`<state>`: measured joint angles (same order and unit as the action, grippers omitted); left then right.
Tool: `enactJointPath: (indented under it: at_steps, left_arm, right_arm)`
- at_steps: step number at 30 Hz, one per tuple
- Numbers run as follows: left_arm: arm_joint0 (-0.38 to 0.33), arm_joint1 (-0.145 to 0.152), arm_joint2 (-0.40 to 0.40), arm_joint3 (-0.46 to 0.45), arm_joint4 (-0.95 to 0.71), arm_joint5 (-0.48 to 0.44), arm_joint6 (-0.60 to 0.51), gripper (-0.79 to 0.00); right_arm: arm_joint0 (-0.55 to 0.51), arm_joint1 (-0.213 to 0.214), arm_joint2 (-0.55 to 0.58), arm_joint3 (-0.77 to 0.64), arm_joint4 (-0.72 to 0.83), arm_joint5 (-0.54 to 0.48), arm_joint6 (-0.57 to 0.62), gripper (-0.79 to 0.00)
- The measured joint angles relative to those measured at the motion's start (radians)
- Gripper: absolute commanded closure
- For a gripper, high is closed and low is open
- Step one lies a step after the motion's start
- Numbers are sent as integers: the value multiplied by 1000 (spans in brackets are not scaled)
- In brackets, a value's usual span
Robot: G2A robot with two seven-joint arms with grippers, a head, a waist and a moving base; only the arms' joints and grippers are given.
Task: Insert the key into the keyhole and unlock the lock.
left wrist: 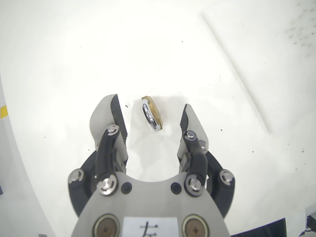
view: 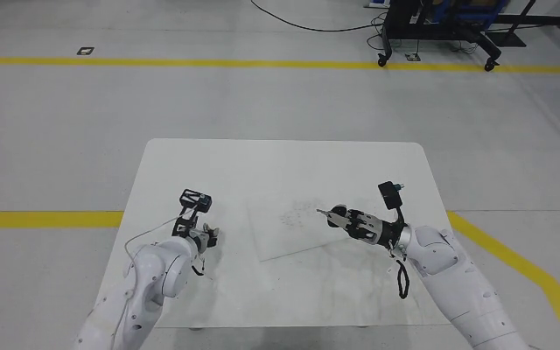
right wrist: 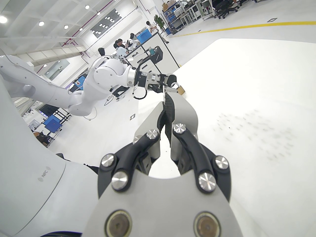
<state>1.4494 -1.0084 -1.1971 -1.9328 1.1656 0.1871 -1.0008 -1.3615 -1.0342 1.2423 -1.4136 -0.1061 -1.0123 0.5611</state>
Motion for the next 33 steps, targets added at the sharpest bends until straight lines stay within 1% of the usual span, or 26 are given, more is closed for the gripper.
enactJointPath:
  at_steps: [4, 6, 7, 9, 10, 15, 32, 33]
  left_arm:
    - [0, -4, 1, 5, -1, -2, 9, -332]
    - [8, -5, 3, 1, 14, -2, 8, -286]
    - [13, -5, 3, -3, 22, 0, 7, -246]
    - [19, -6, 2, -8, 35, 5, 7, -123]
    - [23, -6, 1, -11, 41, 8, 7, 0]
    - [32, -9, -1, -19, 63, 4, 4, 0]
    - [50, -20, -13, -28, 92, -28, 45, 0]
    - [52, -21, -13, -29, 93, -30, 48, -9]
  right_arm:
    - [0, 0, 0, 0, 0, 0, 0, 0]
    - [0, 0, 0, 0, 0, 0, 0, 0]
    - [0, 0, 0, 0, 0, 0, 0, 0]
    - [0, 0, 0, 0, 0, 0, 0, 0]
    - [0, 0, 0, 0, 0, 0, 0, 0]
    - [0, 0, 0, 0, 0, 0, 0, 0]
    - [0, 0, 0, 0, 0, 0, 0, 0]
    - [0, 0, 0, 0, 0, 0, 0, 0]
